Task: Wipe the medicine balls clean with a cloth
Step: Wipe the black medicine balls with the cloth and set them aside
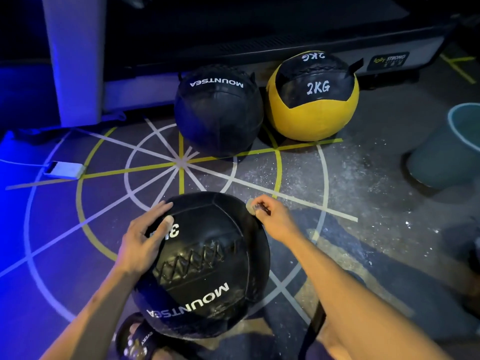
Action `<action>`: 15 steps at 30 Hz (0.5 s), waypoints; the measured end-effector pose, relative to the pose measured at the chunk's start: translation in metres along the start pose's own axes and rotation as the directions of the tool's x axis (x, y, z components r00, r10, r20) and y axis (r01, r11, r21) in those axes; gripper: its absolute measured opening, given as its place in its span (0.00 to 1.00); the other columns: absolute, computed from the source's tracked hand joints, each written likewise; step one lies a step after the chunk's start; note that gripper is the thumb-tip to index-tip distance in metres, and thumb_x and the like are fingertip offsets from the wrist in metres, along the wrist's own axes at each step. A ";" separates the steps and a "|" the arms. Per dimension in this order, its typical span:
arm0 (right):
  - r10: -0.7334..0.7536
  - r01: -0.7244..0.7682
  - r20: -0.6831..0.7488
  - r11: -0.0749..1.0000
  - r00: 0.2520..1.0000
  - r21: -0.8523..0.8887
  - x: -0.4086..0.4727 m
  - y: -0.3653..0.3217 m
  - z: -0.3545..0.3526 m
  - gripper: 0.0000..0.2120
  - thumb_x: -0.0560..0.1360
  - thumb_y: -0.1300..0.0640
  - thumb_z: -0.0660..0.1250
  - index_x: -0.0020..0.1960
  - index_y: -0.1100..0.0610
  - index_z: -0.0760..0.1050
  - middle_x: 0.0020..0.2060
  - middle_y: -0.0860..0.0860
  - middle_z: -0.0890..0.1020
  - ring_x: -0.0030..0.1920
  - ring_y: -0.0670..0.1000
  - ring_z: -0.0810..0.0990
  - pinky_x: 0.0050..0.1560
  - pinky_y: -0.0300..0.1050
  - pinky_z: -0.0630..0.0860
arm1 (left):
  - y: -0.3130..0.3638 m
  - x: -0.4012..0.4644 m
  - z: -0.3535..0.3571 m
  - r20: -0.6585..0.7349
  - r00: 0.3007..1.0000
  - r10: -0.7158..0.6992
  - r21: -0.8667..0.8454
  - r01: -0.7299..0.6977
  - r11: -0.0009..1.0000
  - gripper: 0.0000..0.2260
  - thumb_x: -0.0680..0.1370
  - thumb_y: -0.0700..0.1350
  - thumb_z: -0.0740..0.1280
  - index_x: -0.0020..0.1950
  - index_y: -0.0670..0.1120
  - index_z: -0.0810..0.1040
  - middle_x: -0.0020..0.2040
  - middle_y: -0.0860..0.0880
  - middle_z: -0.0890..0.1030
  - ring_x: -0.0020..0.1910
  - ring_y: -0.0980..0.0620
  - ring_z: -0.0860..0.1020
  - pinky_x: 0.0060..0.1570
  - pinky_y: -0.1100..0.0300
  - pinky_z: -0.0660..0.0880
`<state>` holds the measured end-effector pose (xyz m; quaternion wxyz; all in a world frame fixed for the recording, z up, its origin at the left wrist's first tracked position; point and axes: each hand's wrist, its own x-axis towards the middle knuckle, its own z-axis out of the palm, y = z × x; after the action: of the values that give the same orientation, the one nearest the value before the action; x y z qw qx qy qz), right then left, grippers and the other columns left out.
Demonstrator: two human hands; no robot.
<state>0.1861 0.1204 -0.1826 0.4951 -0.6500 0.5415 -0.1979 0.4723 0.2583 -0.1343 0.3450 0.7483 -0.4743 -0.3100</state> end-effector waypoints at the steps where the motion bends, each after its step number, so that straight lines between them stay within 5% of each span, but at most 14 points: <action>1: -0.007 0.007 0.006 1.000 1.000 0.002 -0.002 -0.003 -0.001 0.16 0.81 0.63 0.65 0.45 0.42 0.75 0.44 0.41 0.81 0.47 0.42 0.79 0.49 0.42 0.73 | 0.000 0.002 -0.001 -0.003 1.000 -0.006 -0.013 0.006 1.000 0.27 0.73 0.72 0.61 0.70 0.66 0.76 0.72 0.66 0.72 0.74 0.59 0.69 0.72 0.50 0.65; 5: -0.039 0.040 -0.018 0.998 0.999 0.042 -0.052 -0.006 -0.002 0.15 0.81 0.64 0.65 0.46 0.43 0.76 0.45 0.41 0.81 0.43 0.39 0.77 0.47 0.38 0.72 | 0.001 0.013 -0.003 -0.014 1.000 -0.024 -0.048 0.024 0.999 0.24 0.76 0.68 0.65 0.70 0.62 0.78 0.70 0.63 0.75 0.72 0.58 0.71 0.73 0.48 0.67; 9: -0.183 0.191 -0.074 0.974 0.980 0.124 -0.125 -0.011 0.024 0.12 0.78 0.69 0.65 0.50 0.51 0.77 0.52 0.48 0.81 0.49 0.49 0.80 0.53 0.44 0.76 | -0.004 0.029 -0.007 -0.035 0.995 -0.095 -0.091 0.091 0.992 0.13 0.82 0.57 0.68 0.66 0.66 0.79 0.67 0.58 0.80 0.67 0.53 0.77 0.71 0.44 0.71; 15: -0.247 0.258 -0.098 0.958 0.964 0.121 -0.172 -0.014 0.065 0.12 0.76 0.70 0.67 0.49 0.53 0.77 0.51 0.48 0.79 0.49 0.53 0.80 0.49 0.43 0.78 | 0.003 0.036 -0.012 -0.021 0.987 -0.157 -0.047 0.156 0.987 0.12 0.82 0.61 0.65 0.65 0.69 0.78 0.65 0.55 0.81 0.66 0.49 0.77 0.69 0.48 0.71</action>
<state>0.1872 0.3018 -0.1508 0.4853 -0.6707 0.4594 -0.3218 0.4932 0.2266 -0.1295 0.3423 0.7789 -0.4026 -0.3377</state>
